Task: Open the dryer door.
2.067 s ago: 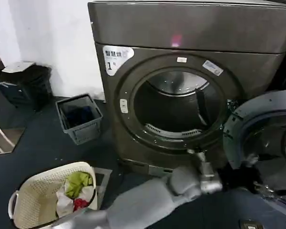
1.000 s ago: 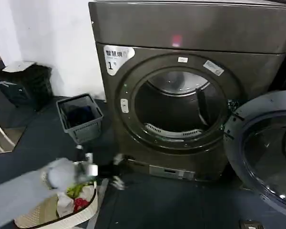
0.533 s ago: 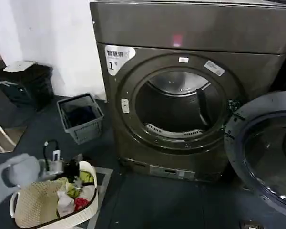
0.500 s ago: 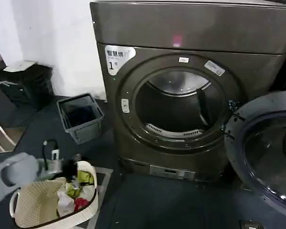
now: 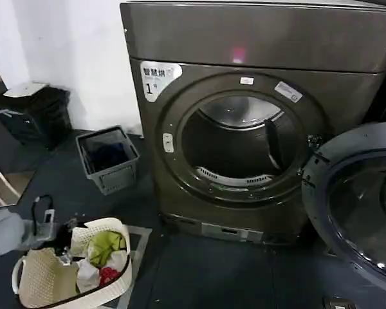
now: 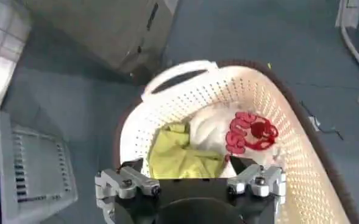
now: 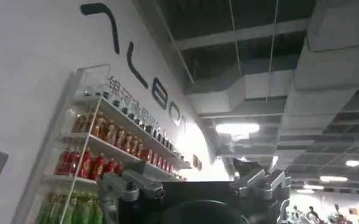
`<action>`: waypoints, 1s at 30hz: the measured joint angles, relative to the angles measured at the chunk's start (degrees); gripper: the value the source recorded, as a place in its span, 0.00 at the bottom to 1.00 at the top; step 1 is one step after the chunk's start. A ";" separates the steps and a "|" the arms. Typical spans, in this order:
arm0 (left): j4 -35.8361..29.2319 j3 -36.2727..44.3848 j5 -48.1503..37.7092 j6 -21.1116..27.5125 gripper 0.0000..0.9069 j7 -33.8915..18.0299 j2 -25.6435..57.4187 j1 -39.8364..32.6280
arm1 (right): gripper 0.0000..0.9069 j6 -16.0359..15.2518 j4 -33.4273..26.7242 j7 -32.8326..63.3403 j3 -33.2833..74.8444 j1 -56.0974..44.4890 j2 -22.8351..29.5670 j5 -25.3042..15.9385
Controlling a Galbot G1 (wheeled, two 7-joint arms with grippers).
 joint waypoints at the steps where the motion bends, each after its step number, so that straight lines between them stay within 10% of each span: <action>1: 0.22 -0.75 0.94 -0.28 1.00 0.37 0.17 0.61 | 1.00 0.00 0.12 0.00 -0.11 0.09 0.00 0.00; 30: -1.17 -7.39 4.98 -2.56 1.00 2.92 3.51 6.04 | 1.00 0.02 1.67 -0.06 1.09 -0.38 1.89 1.84</action>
